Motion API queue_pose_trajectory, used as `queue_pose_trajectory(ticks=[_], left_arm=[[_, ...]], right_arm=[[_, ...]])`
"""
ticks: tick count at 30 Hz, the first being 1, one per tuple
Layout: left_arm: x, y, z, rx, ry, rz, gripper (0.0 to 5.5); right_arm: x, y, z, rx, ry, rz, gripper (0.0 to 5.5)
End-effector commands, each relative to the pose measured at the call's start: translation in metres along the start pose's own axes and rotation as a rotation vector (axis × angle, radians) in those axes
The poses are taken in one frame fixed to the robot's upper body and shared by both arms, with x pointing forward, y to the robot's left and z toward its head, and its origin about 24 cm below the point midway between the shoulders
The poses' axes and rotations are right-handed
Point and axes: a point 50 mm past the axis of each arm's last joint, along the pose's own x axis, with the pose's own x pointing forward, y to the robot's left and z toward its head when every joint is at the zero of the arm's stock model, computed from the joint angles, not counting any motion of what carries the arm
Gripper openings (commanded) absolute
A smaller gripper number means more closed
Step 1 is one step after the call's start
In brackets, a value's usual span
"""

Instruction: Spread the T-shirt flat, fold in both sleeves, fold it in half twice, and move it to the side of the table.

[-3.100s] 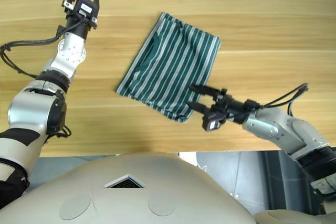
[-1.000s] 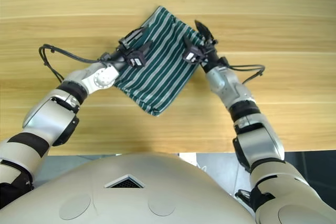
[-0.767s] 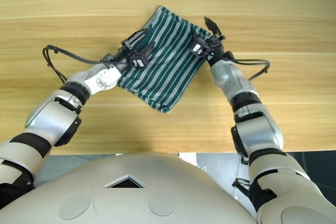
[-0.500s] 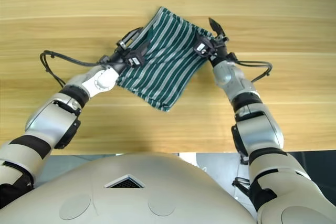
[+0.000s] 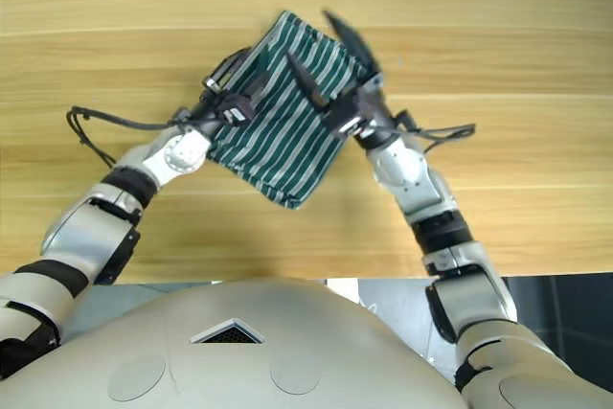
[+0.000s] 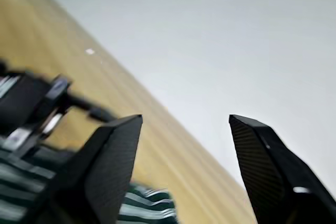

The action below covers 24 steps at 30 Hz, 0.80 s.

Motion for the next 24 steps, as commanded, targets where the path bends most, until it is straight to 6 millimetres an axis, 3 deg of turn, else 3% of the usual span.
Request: queue_pose_trajectory(ticks=[1, 4, 8, 13, 16, 18, 19, 22, 24], left_arm=[[-0.006, 0.062, 0.01, 0.037, -0.064, 0.213, 2.43], [-0.003, 0.09, 0.008, 0.053, -0.034, 0.315, 2.43], [0.001, 0.1, 0.002, 0.073, 0.011, 0.338, 2.43], [0.004, 0.093, -0.011, 0.094, 0.083, 0.263, 2.43], [0.007, 0.081, -0.012, 0.122, 0.07, 0.142, 2.43], [0.009, 0.07, -0.012, 0.154, 0.048, 0.028, 2.43], [0.011, 0.065, -0.011, 0.158, 0.034, -0.015, 2.43], [0.028, 0.045, -0.003, 0.164, -0.03, -0.134, 2.43], [0.044, 0.026, 0.007, 0.173, -0.091, -0.223, 2.43]], right_arm=[[-0.039, 0.056, 0.001, -0.033, 0.091, 0.5, 3.05], [-0.066, 0.073, -0.009, -0.11, 0.193, 0.773, 3.05], [-0.086, 0.06, -0.022, -0.193, 0.317, 0.847, 3.05], [-0.127, 0.035, -0.013, -0.201, 0.439, 0.931, 3.05], [-0.141, 0.019, -0.004, -0.221, 0.489, 0.946, 3.05], [-0.125, 0.004, 0.004, -0.251, 0.423, 0.864, 3.05], [-0.105, -0.003, 0.012, -0.253, 0.328, 0.753, 3.05], [-0.047, -0.034, 0.042, -0.145, 0.008, 0.303, 3.05], [-0.028, -0.056, 0.042, -0.07, -0.059, 0.061, 3.05]])
